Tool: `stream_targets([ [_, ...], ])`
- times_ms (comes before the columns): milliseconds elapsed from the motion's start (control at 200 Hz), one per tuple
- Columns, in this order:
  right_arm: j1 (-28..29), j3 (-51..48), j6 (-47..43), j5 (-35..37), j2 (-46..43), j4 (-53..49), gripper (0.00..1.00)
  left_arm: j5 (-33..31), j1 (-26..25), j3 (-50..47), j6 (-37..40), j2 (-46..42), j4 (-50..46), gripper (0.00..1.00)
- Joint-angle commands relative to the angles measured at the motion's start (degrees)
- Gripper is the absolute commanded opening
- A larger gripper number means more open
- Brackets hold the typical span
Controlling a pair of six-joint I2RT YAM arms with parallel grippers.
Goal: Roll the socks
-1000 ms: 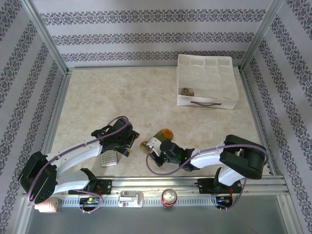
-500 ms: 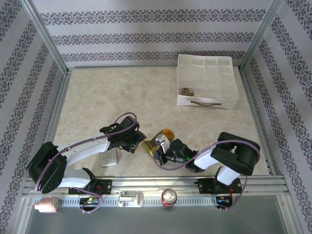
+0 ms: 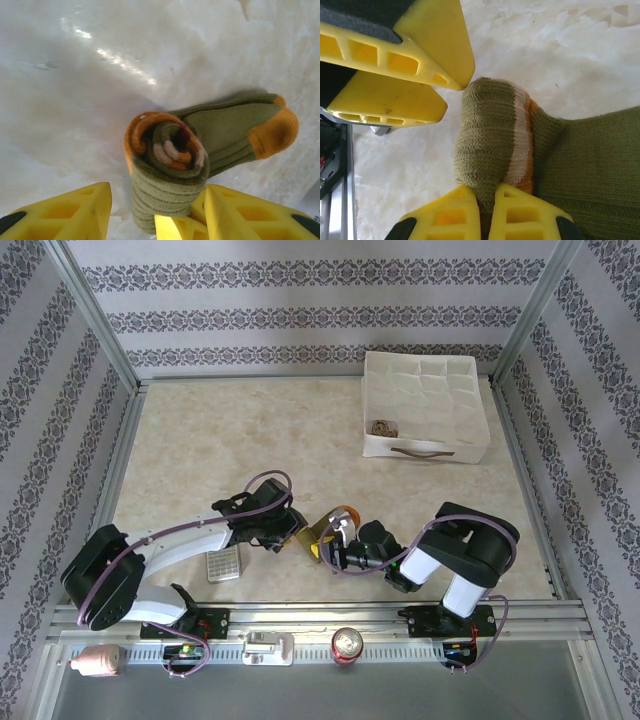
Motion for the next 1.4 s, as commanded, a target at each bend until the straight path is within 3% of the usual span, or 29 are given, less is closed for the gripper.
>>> stream_targets([
  [0,-2.0,-4.7,3.5,0.1,6.2,-15.8,0.00,0.0,-1.0,0.7,3.6,1.2,4.3,0.50],
  [310,-6.9,-5.8,7.4,-5.0,12.7,-9.8,0.00,0.9,-1.3,0.2,4.9,6.6,10.3,0.50],
  [555,-11.8,-6.1,8.8,-8.3,14.4,-10.2,0.00,-2.8,-1.5,1.2,5.7,4.3,6.5,0.65],
  [729,-13.1,-5.5,8.9,-10.1,15.9,-10.0,0.00,-1.6,-1.6,-0.9,5.1,3.6,8.5,0.62],
  [959,-13.7,-4.6,9.5,-11.2,17.6,-9.9,0.00,1.2,-2.2,2.4,6.8,9.2,10.7,0.60],
  [1229,-14.0,-3.7,9.6,-11.5,17.6,-12.0,0.00,3.1,-2.6,3.5,5.7,17.6,10.0,0.46],
  [1284,-14.1,-3.3,9.6,-11.6,17.6,-12.6,0.00,3.6,-2.6,4.1,5.1,19.2,8.0,0.34],
  [1359,-14.1,-1.9,8.5,-11.7,17.2,-15.1,0.00,4.5,-2.5,4.2,4.2,20.2,4.9,0.08],
  [1399,-14.1,-0.7,7.4,-11.8,16.6,-17.3,0.00,4.8,-2.5,4.0,4.2,19.9,2.8,0.00],
])
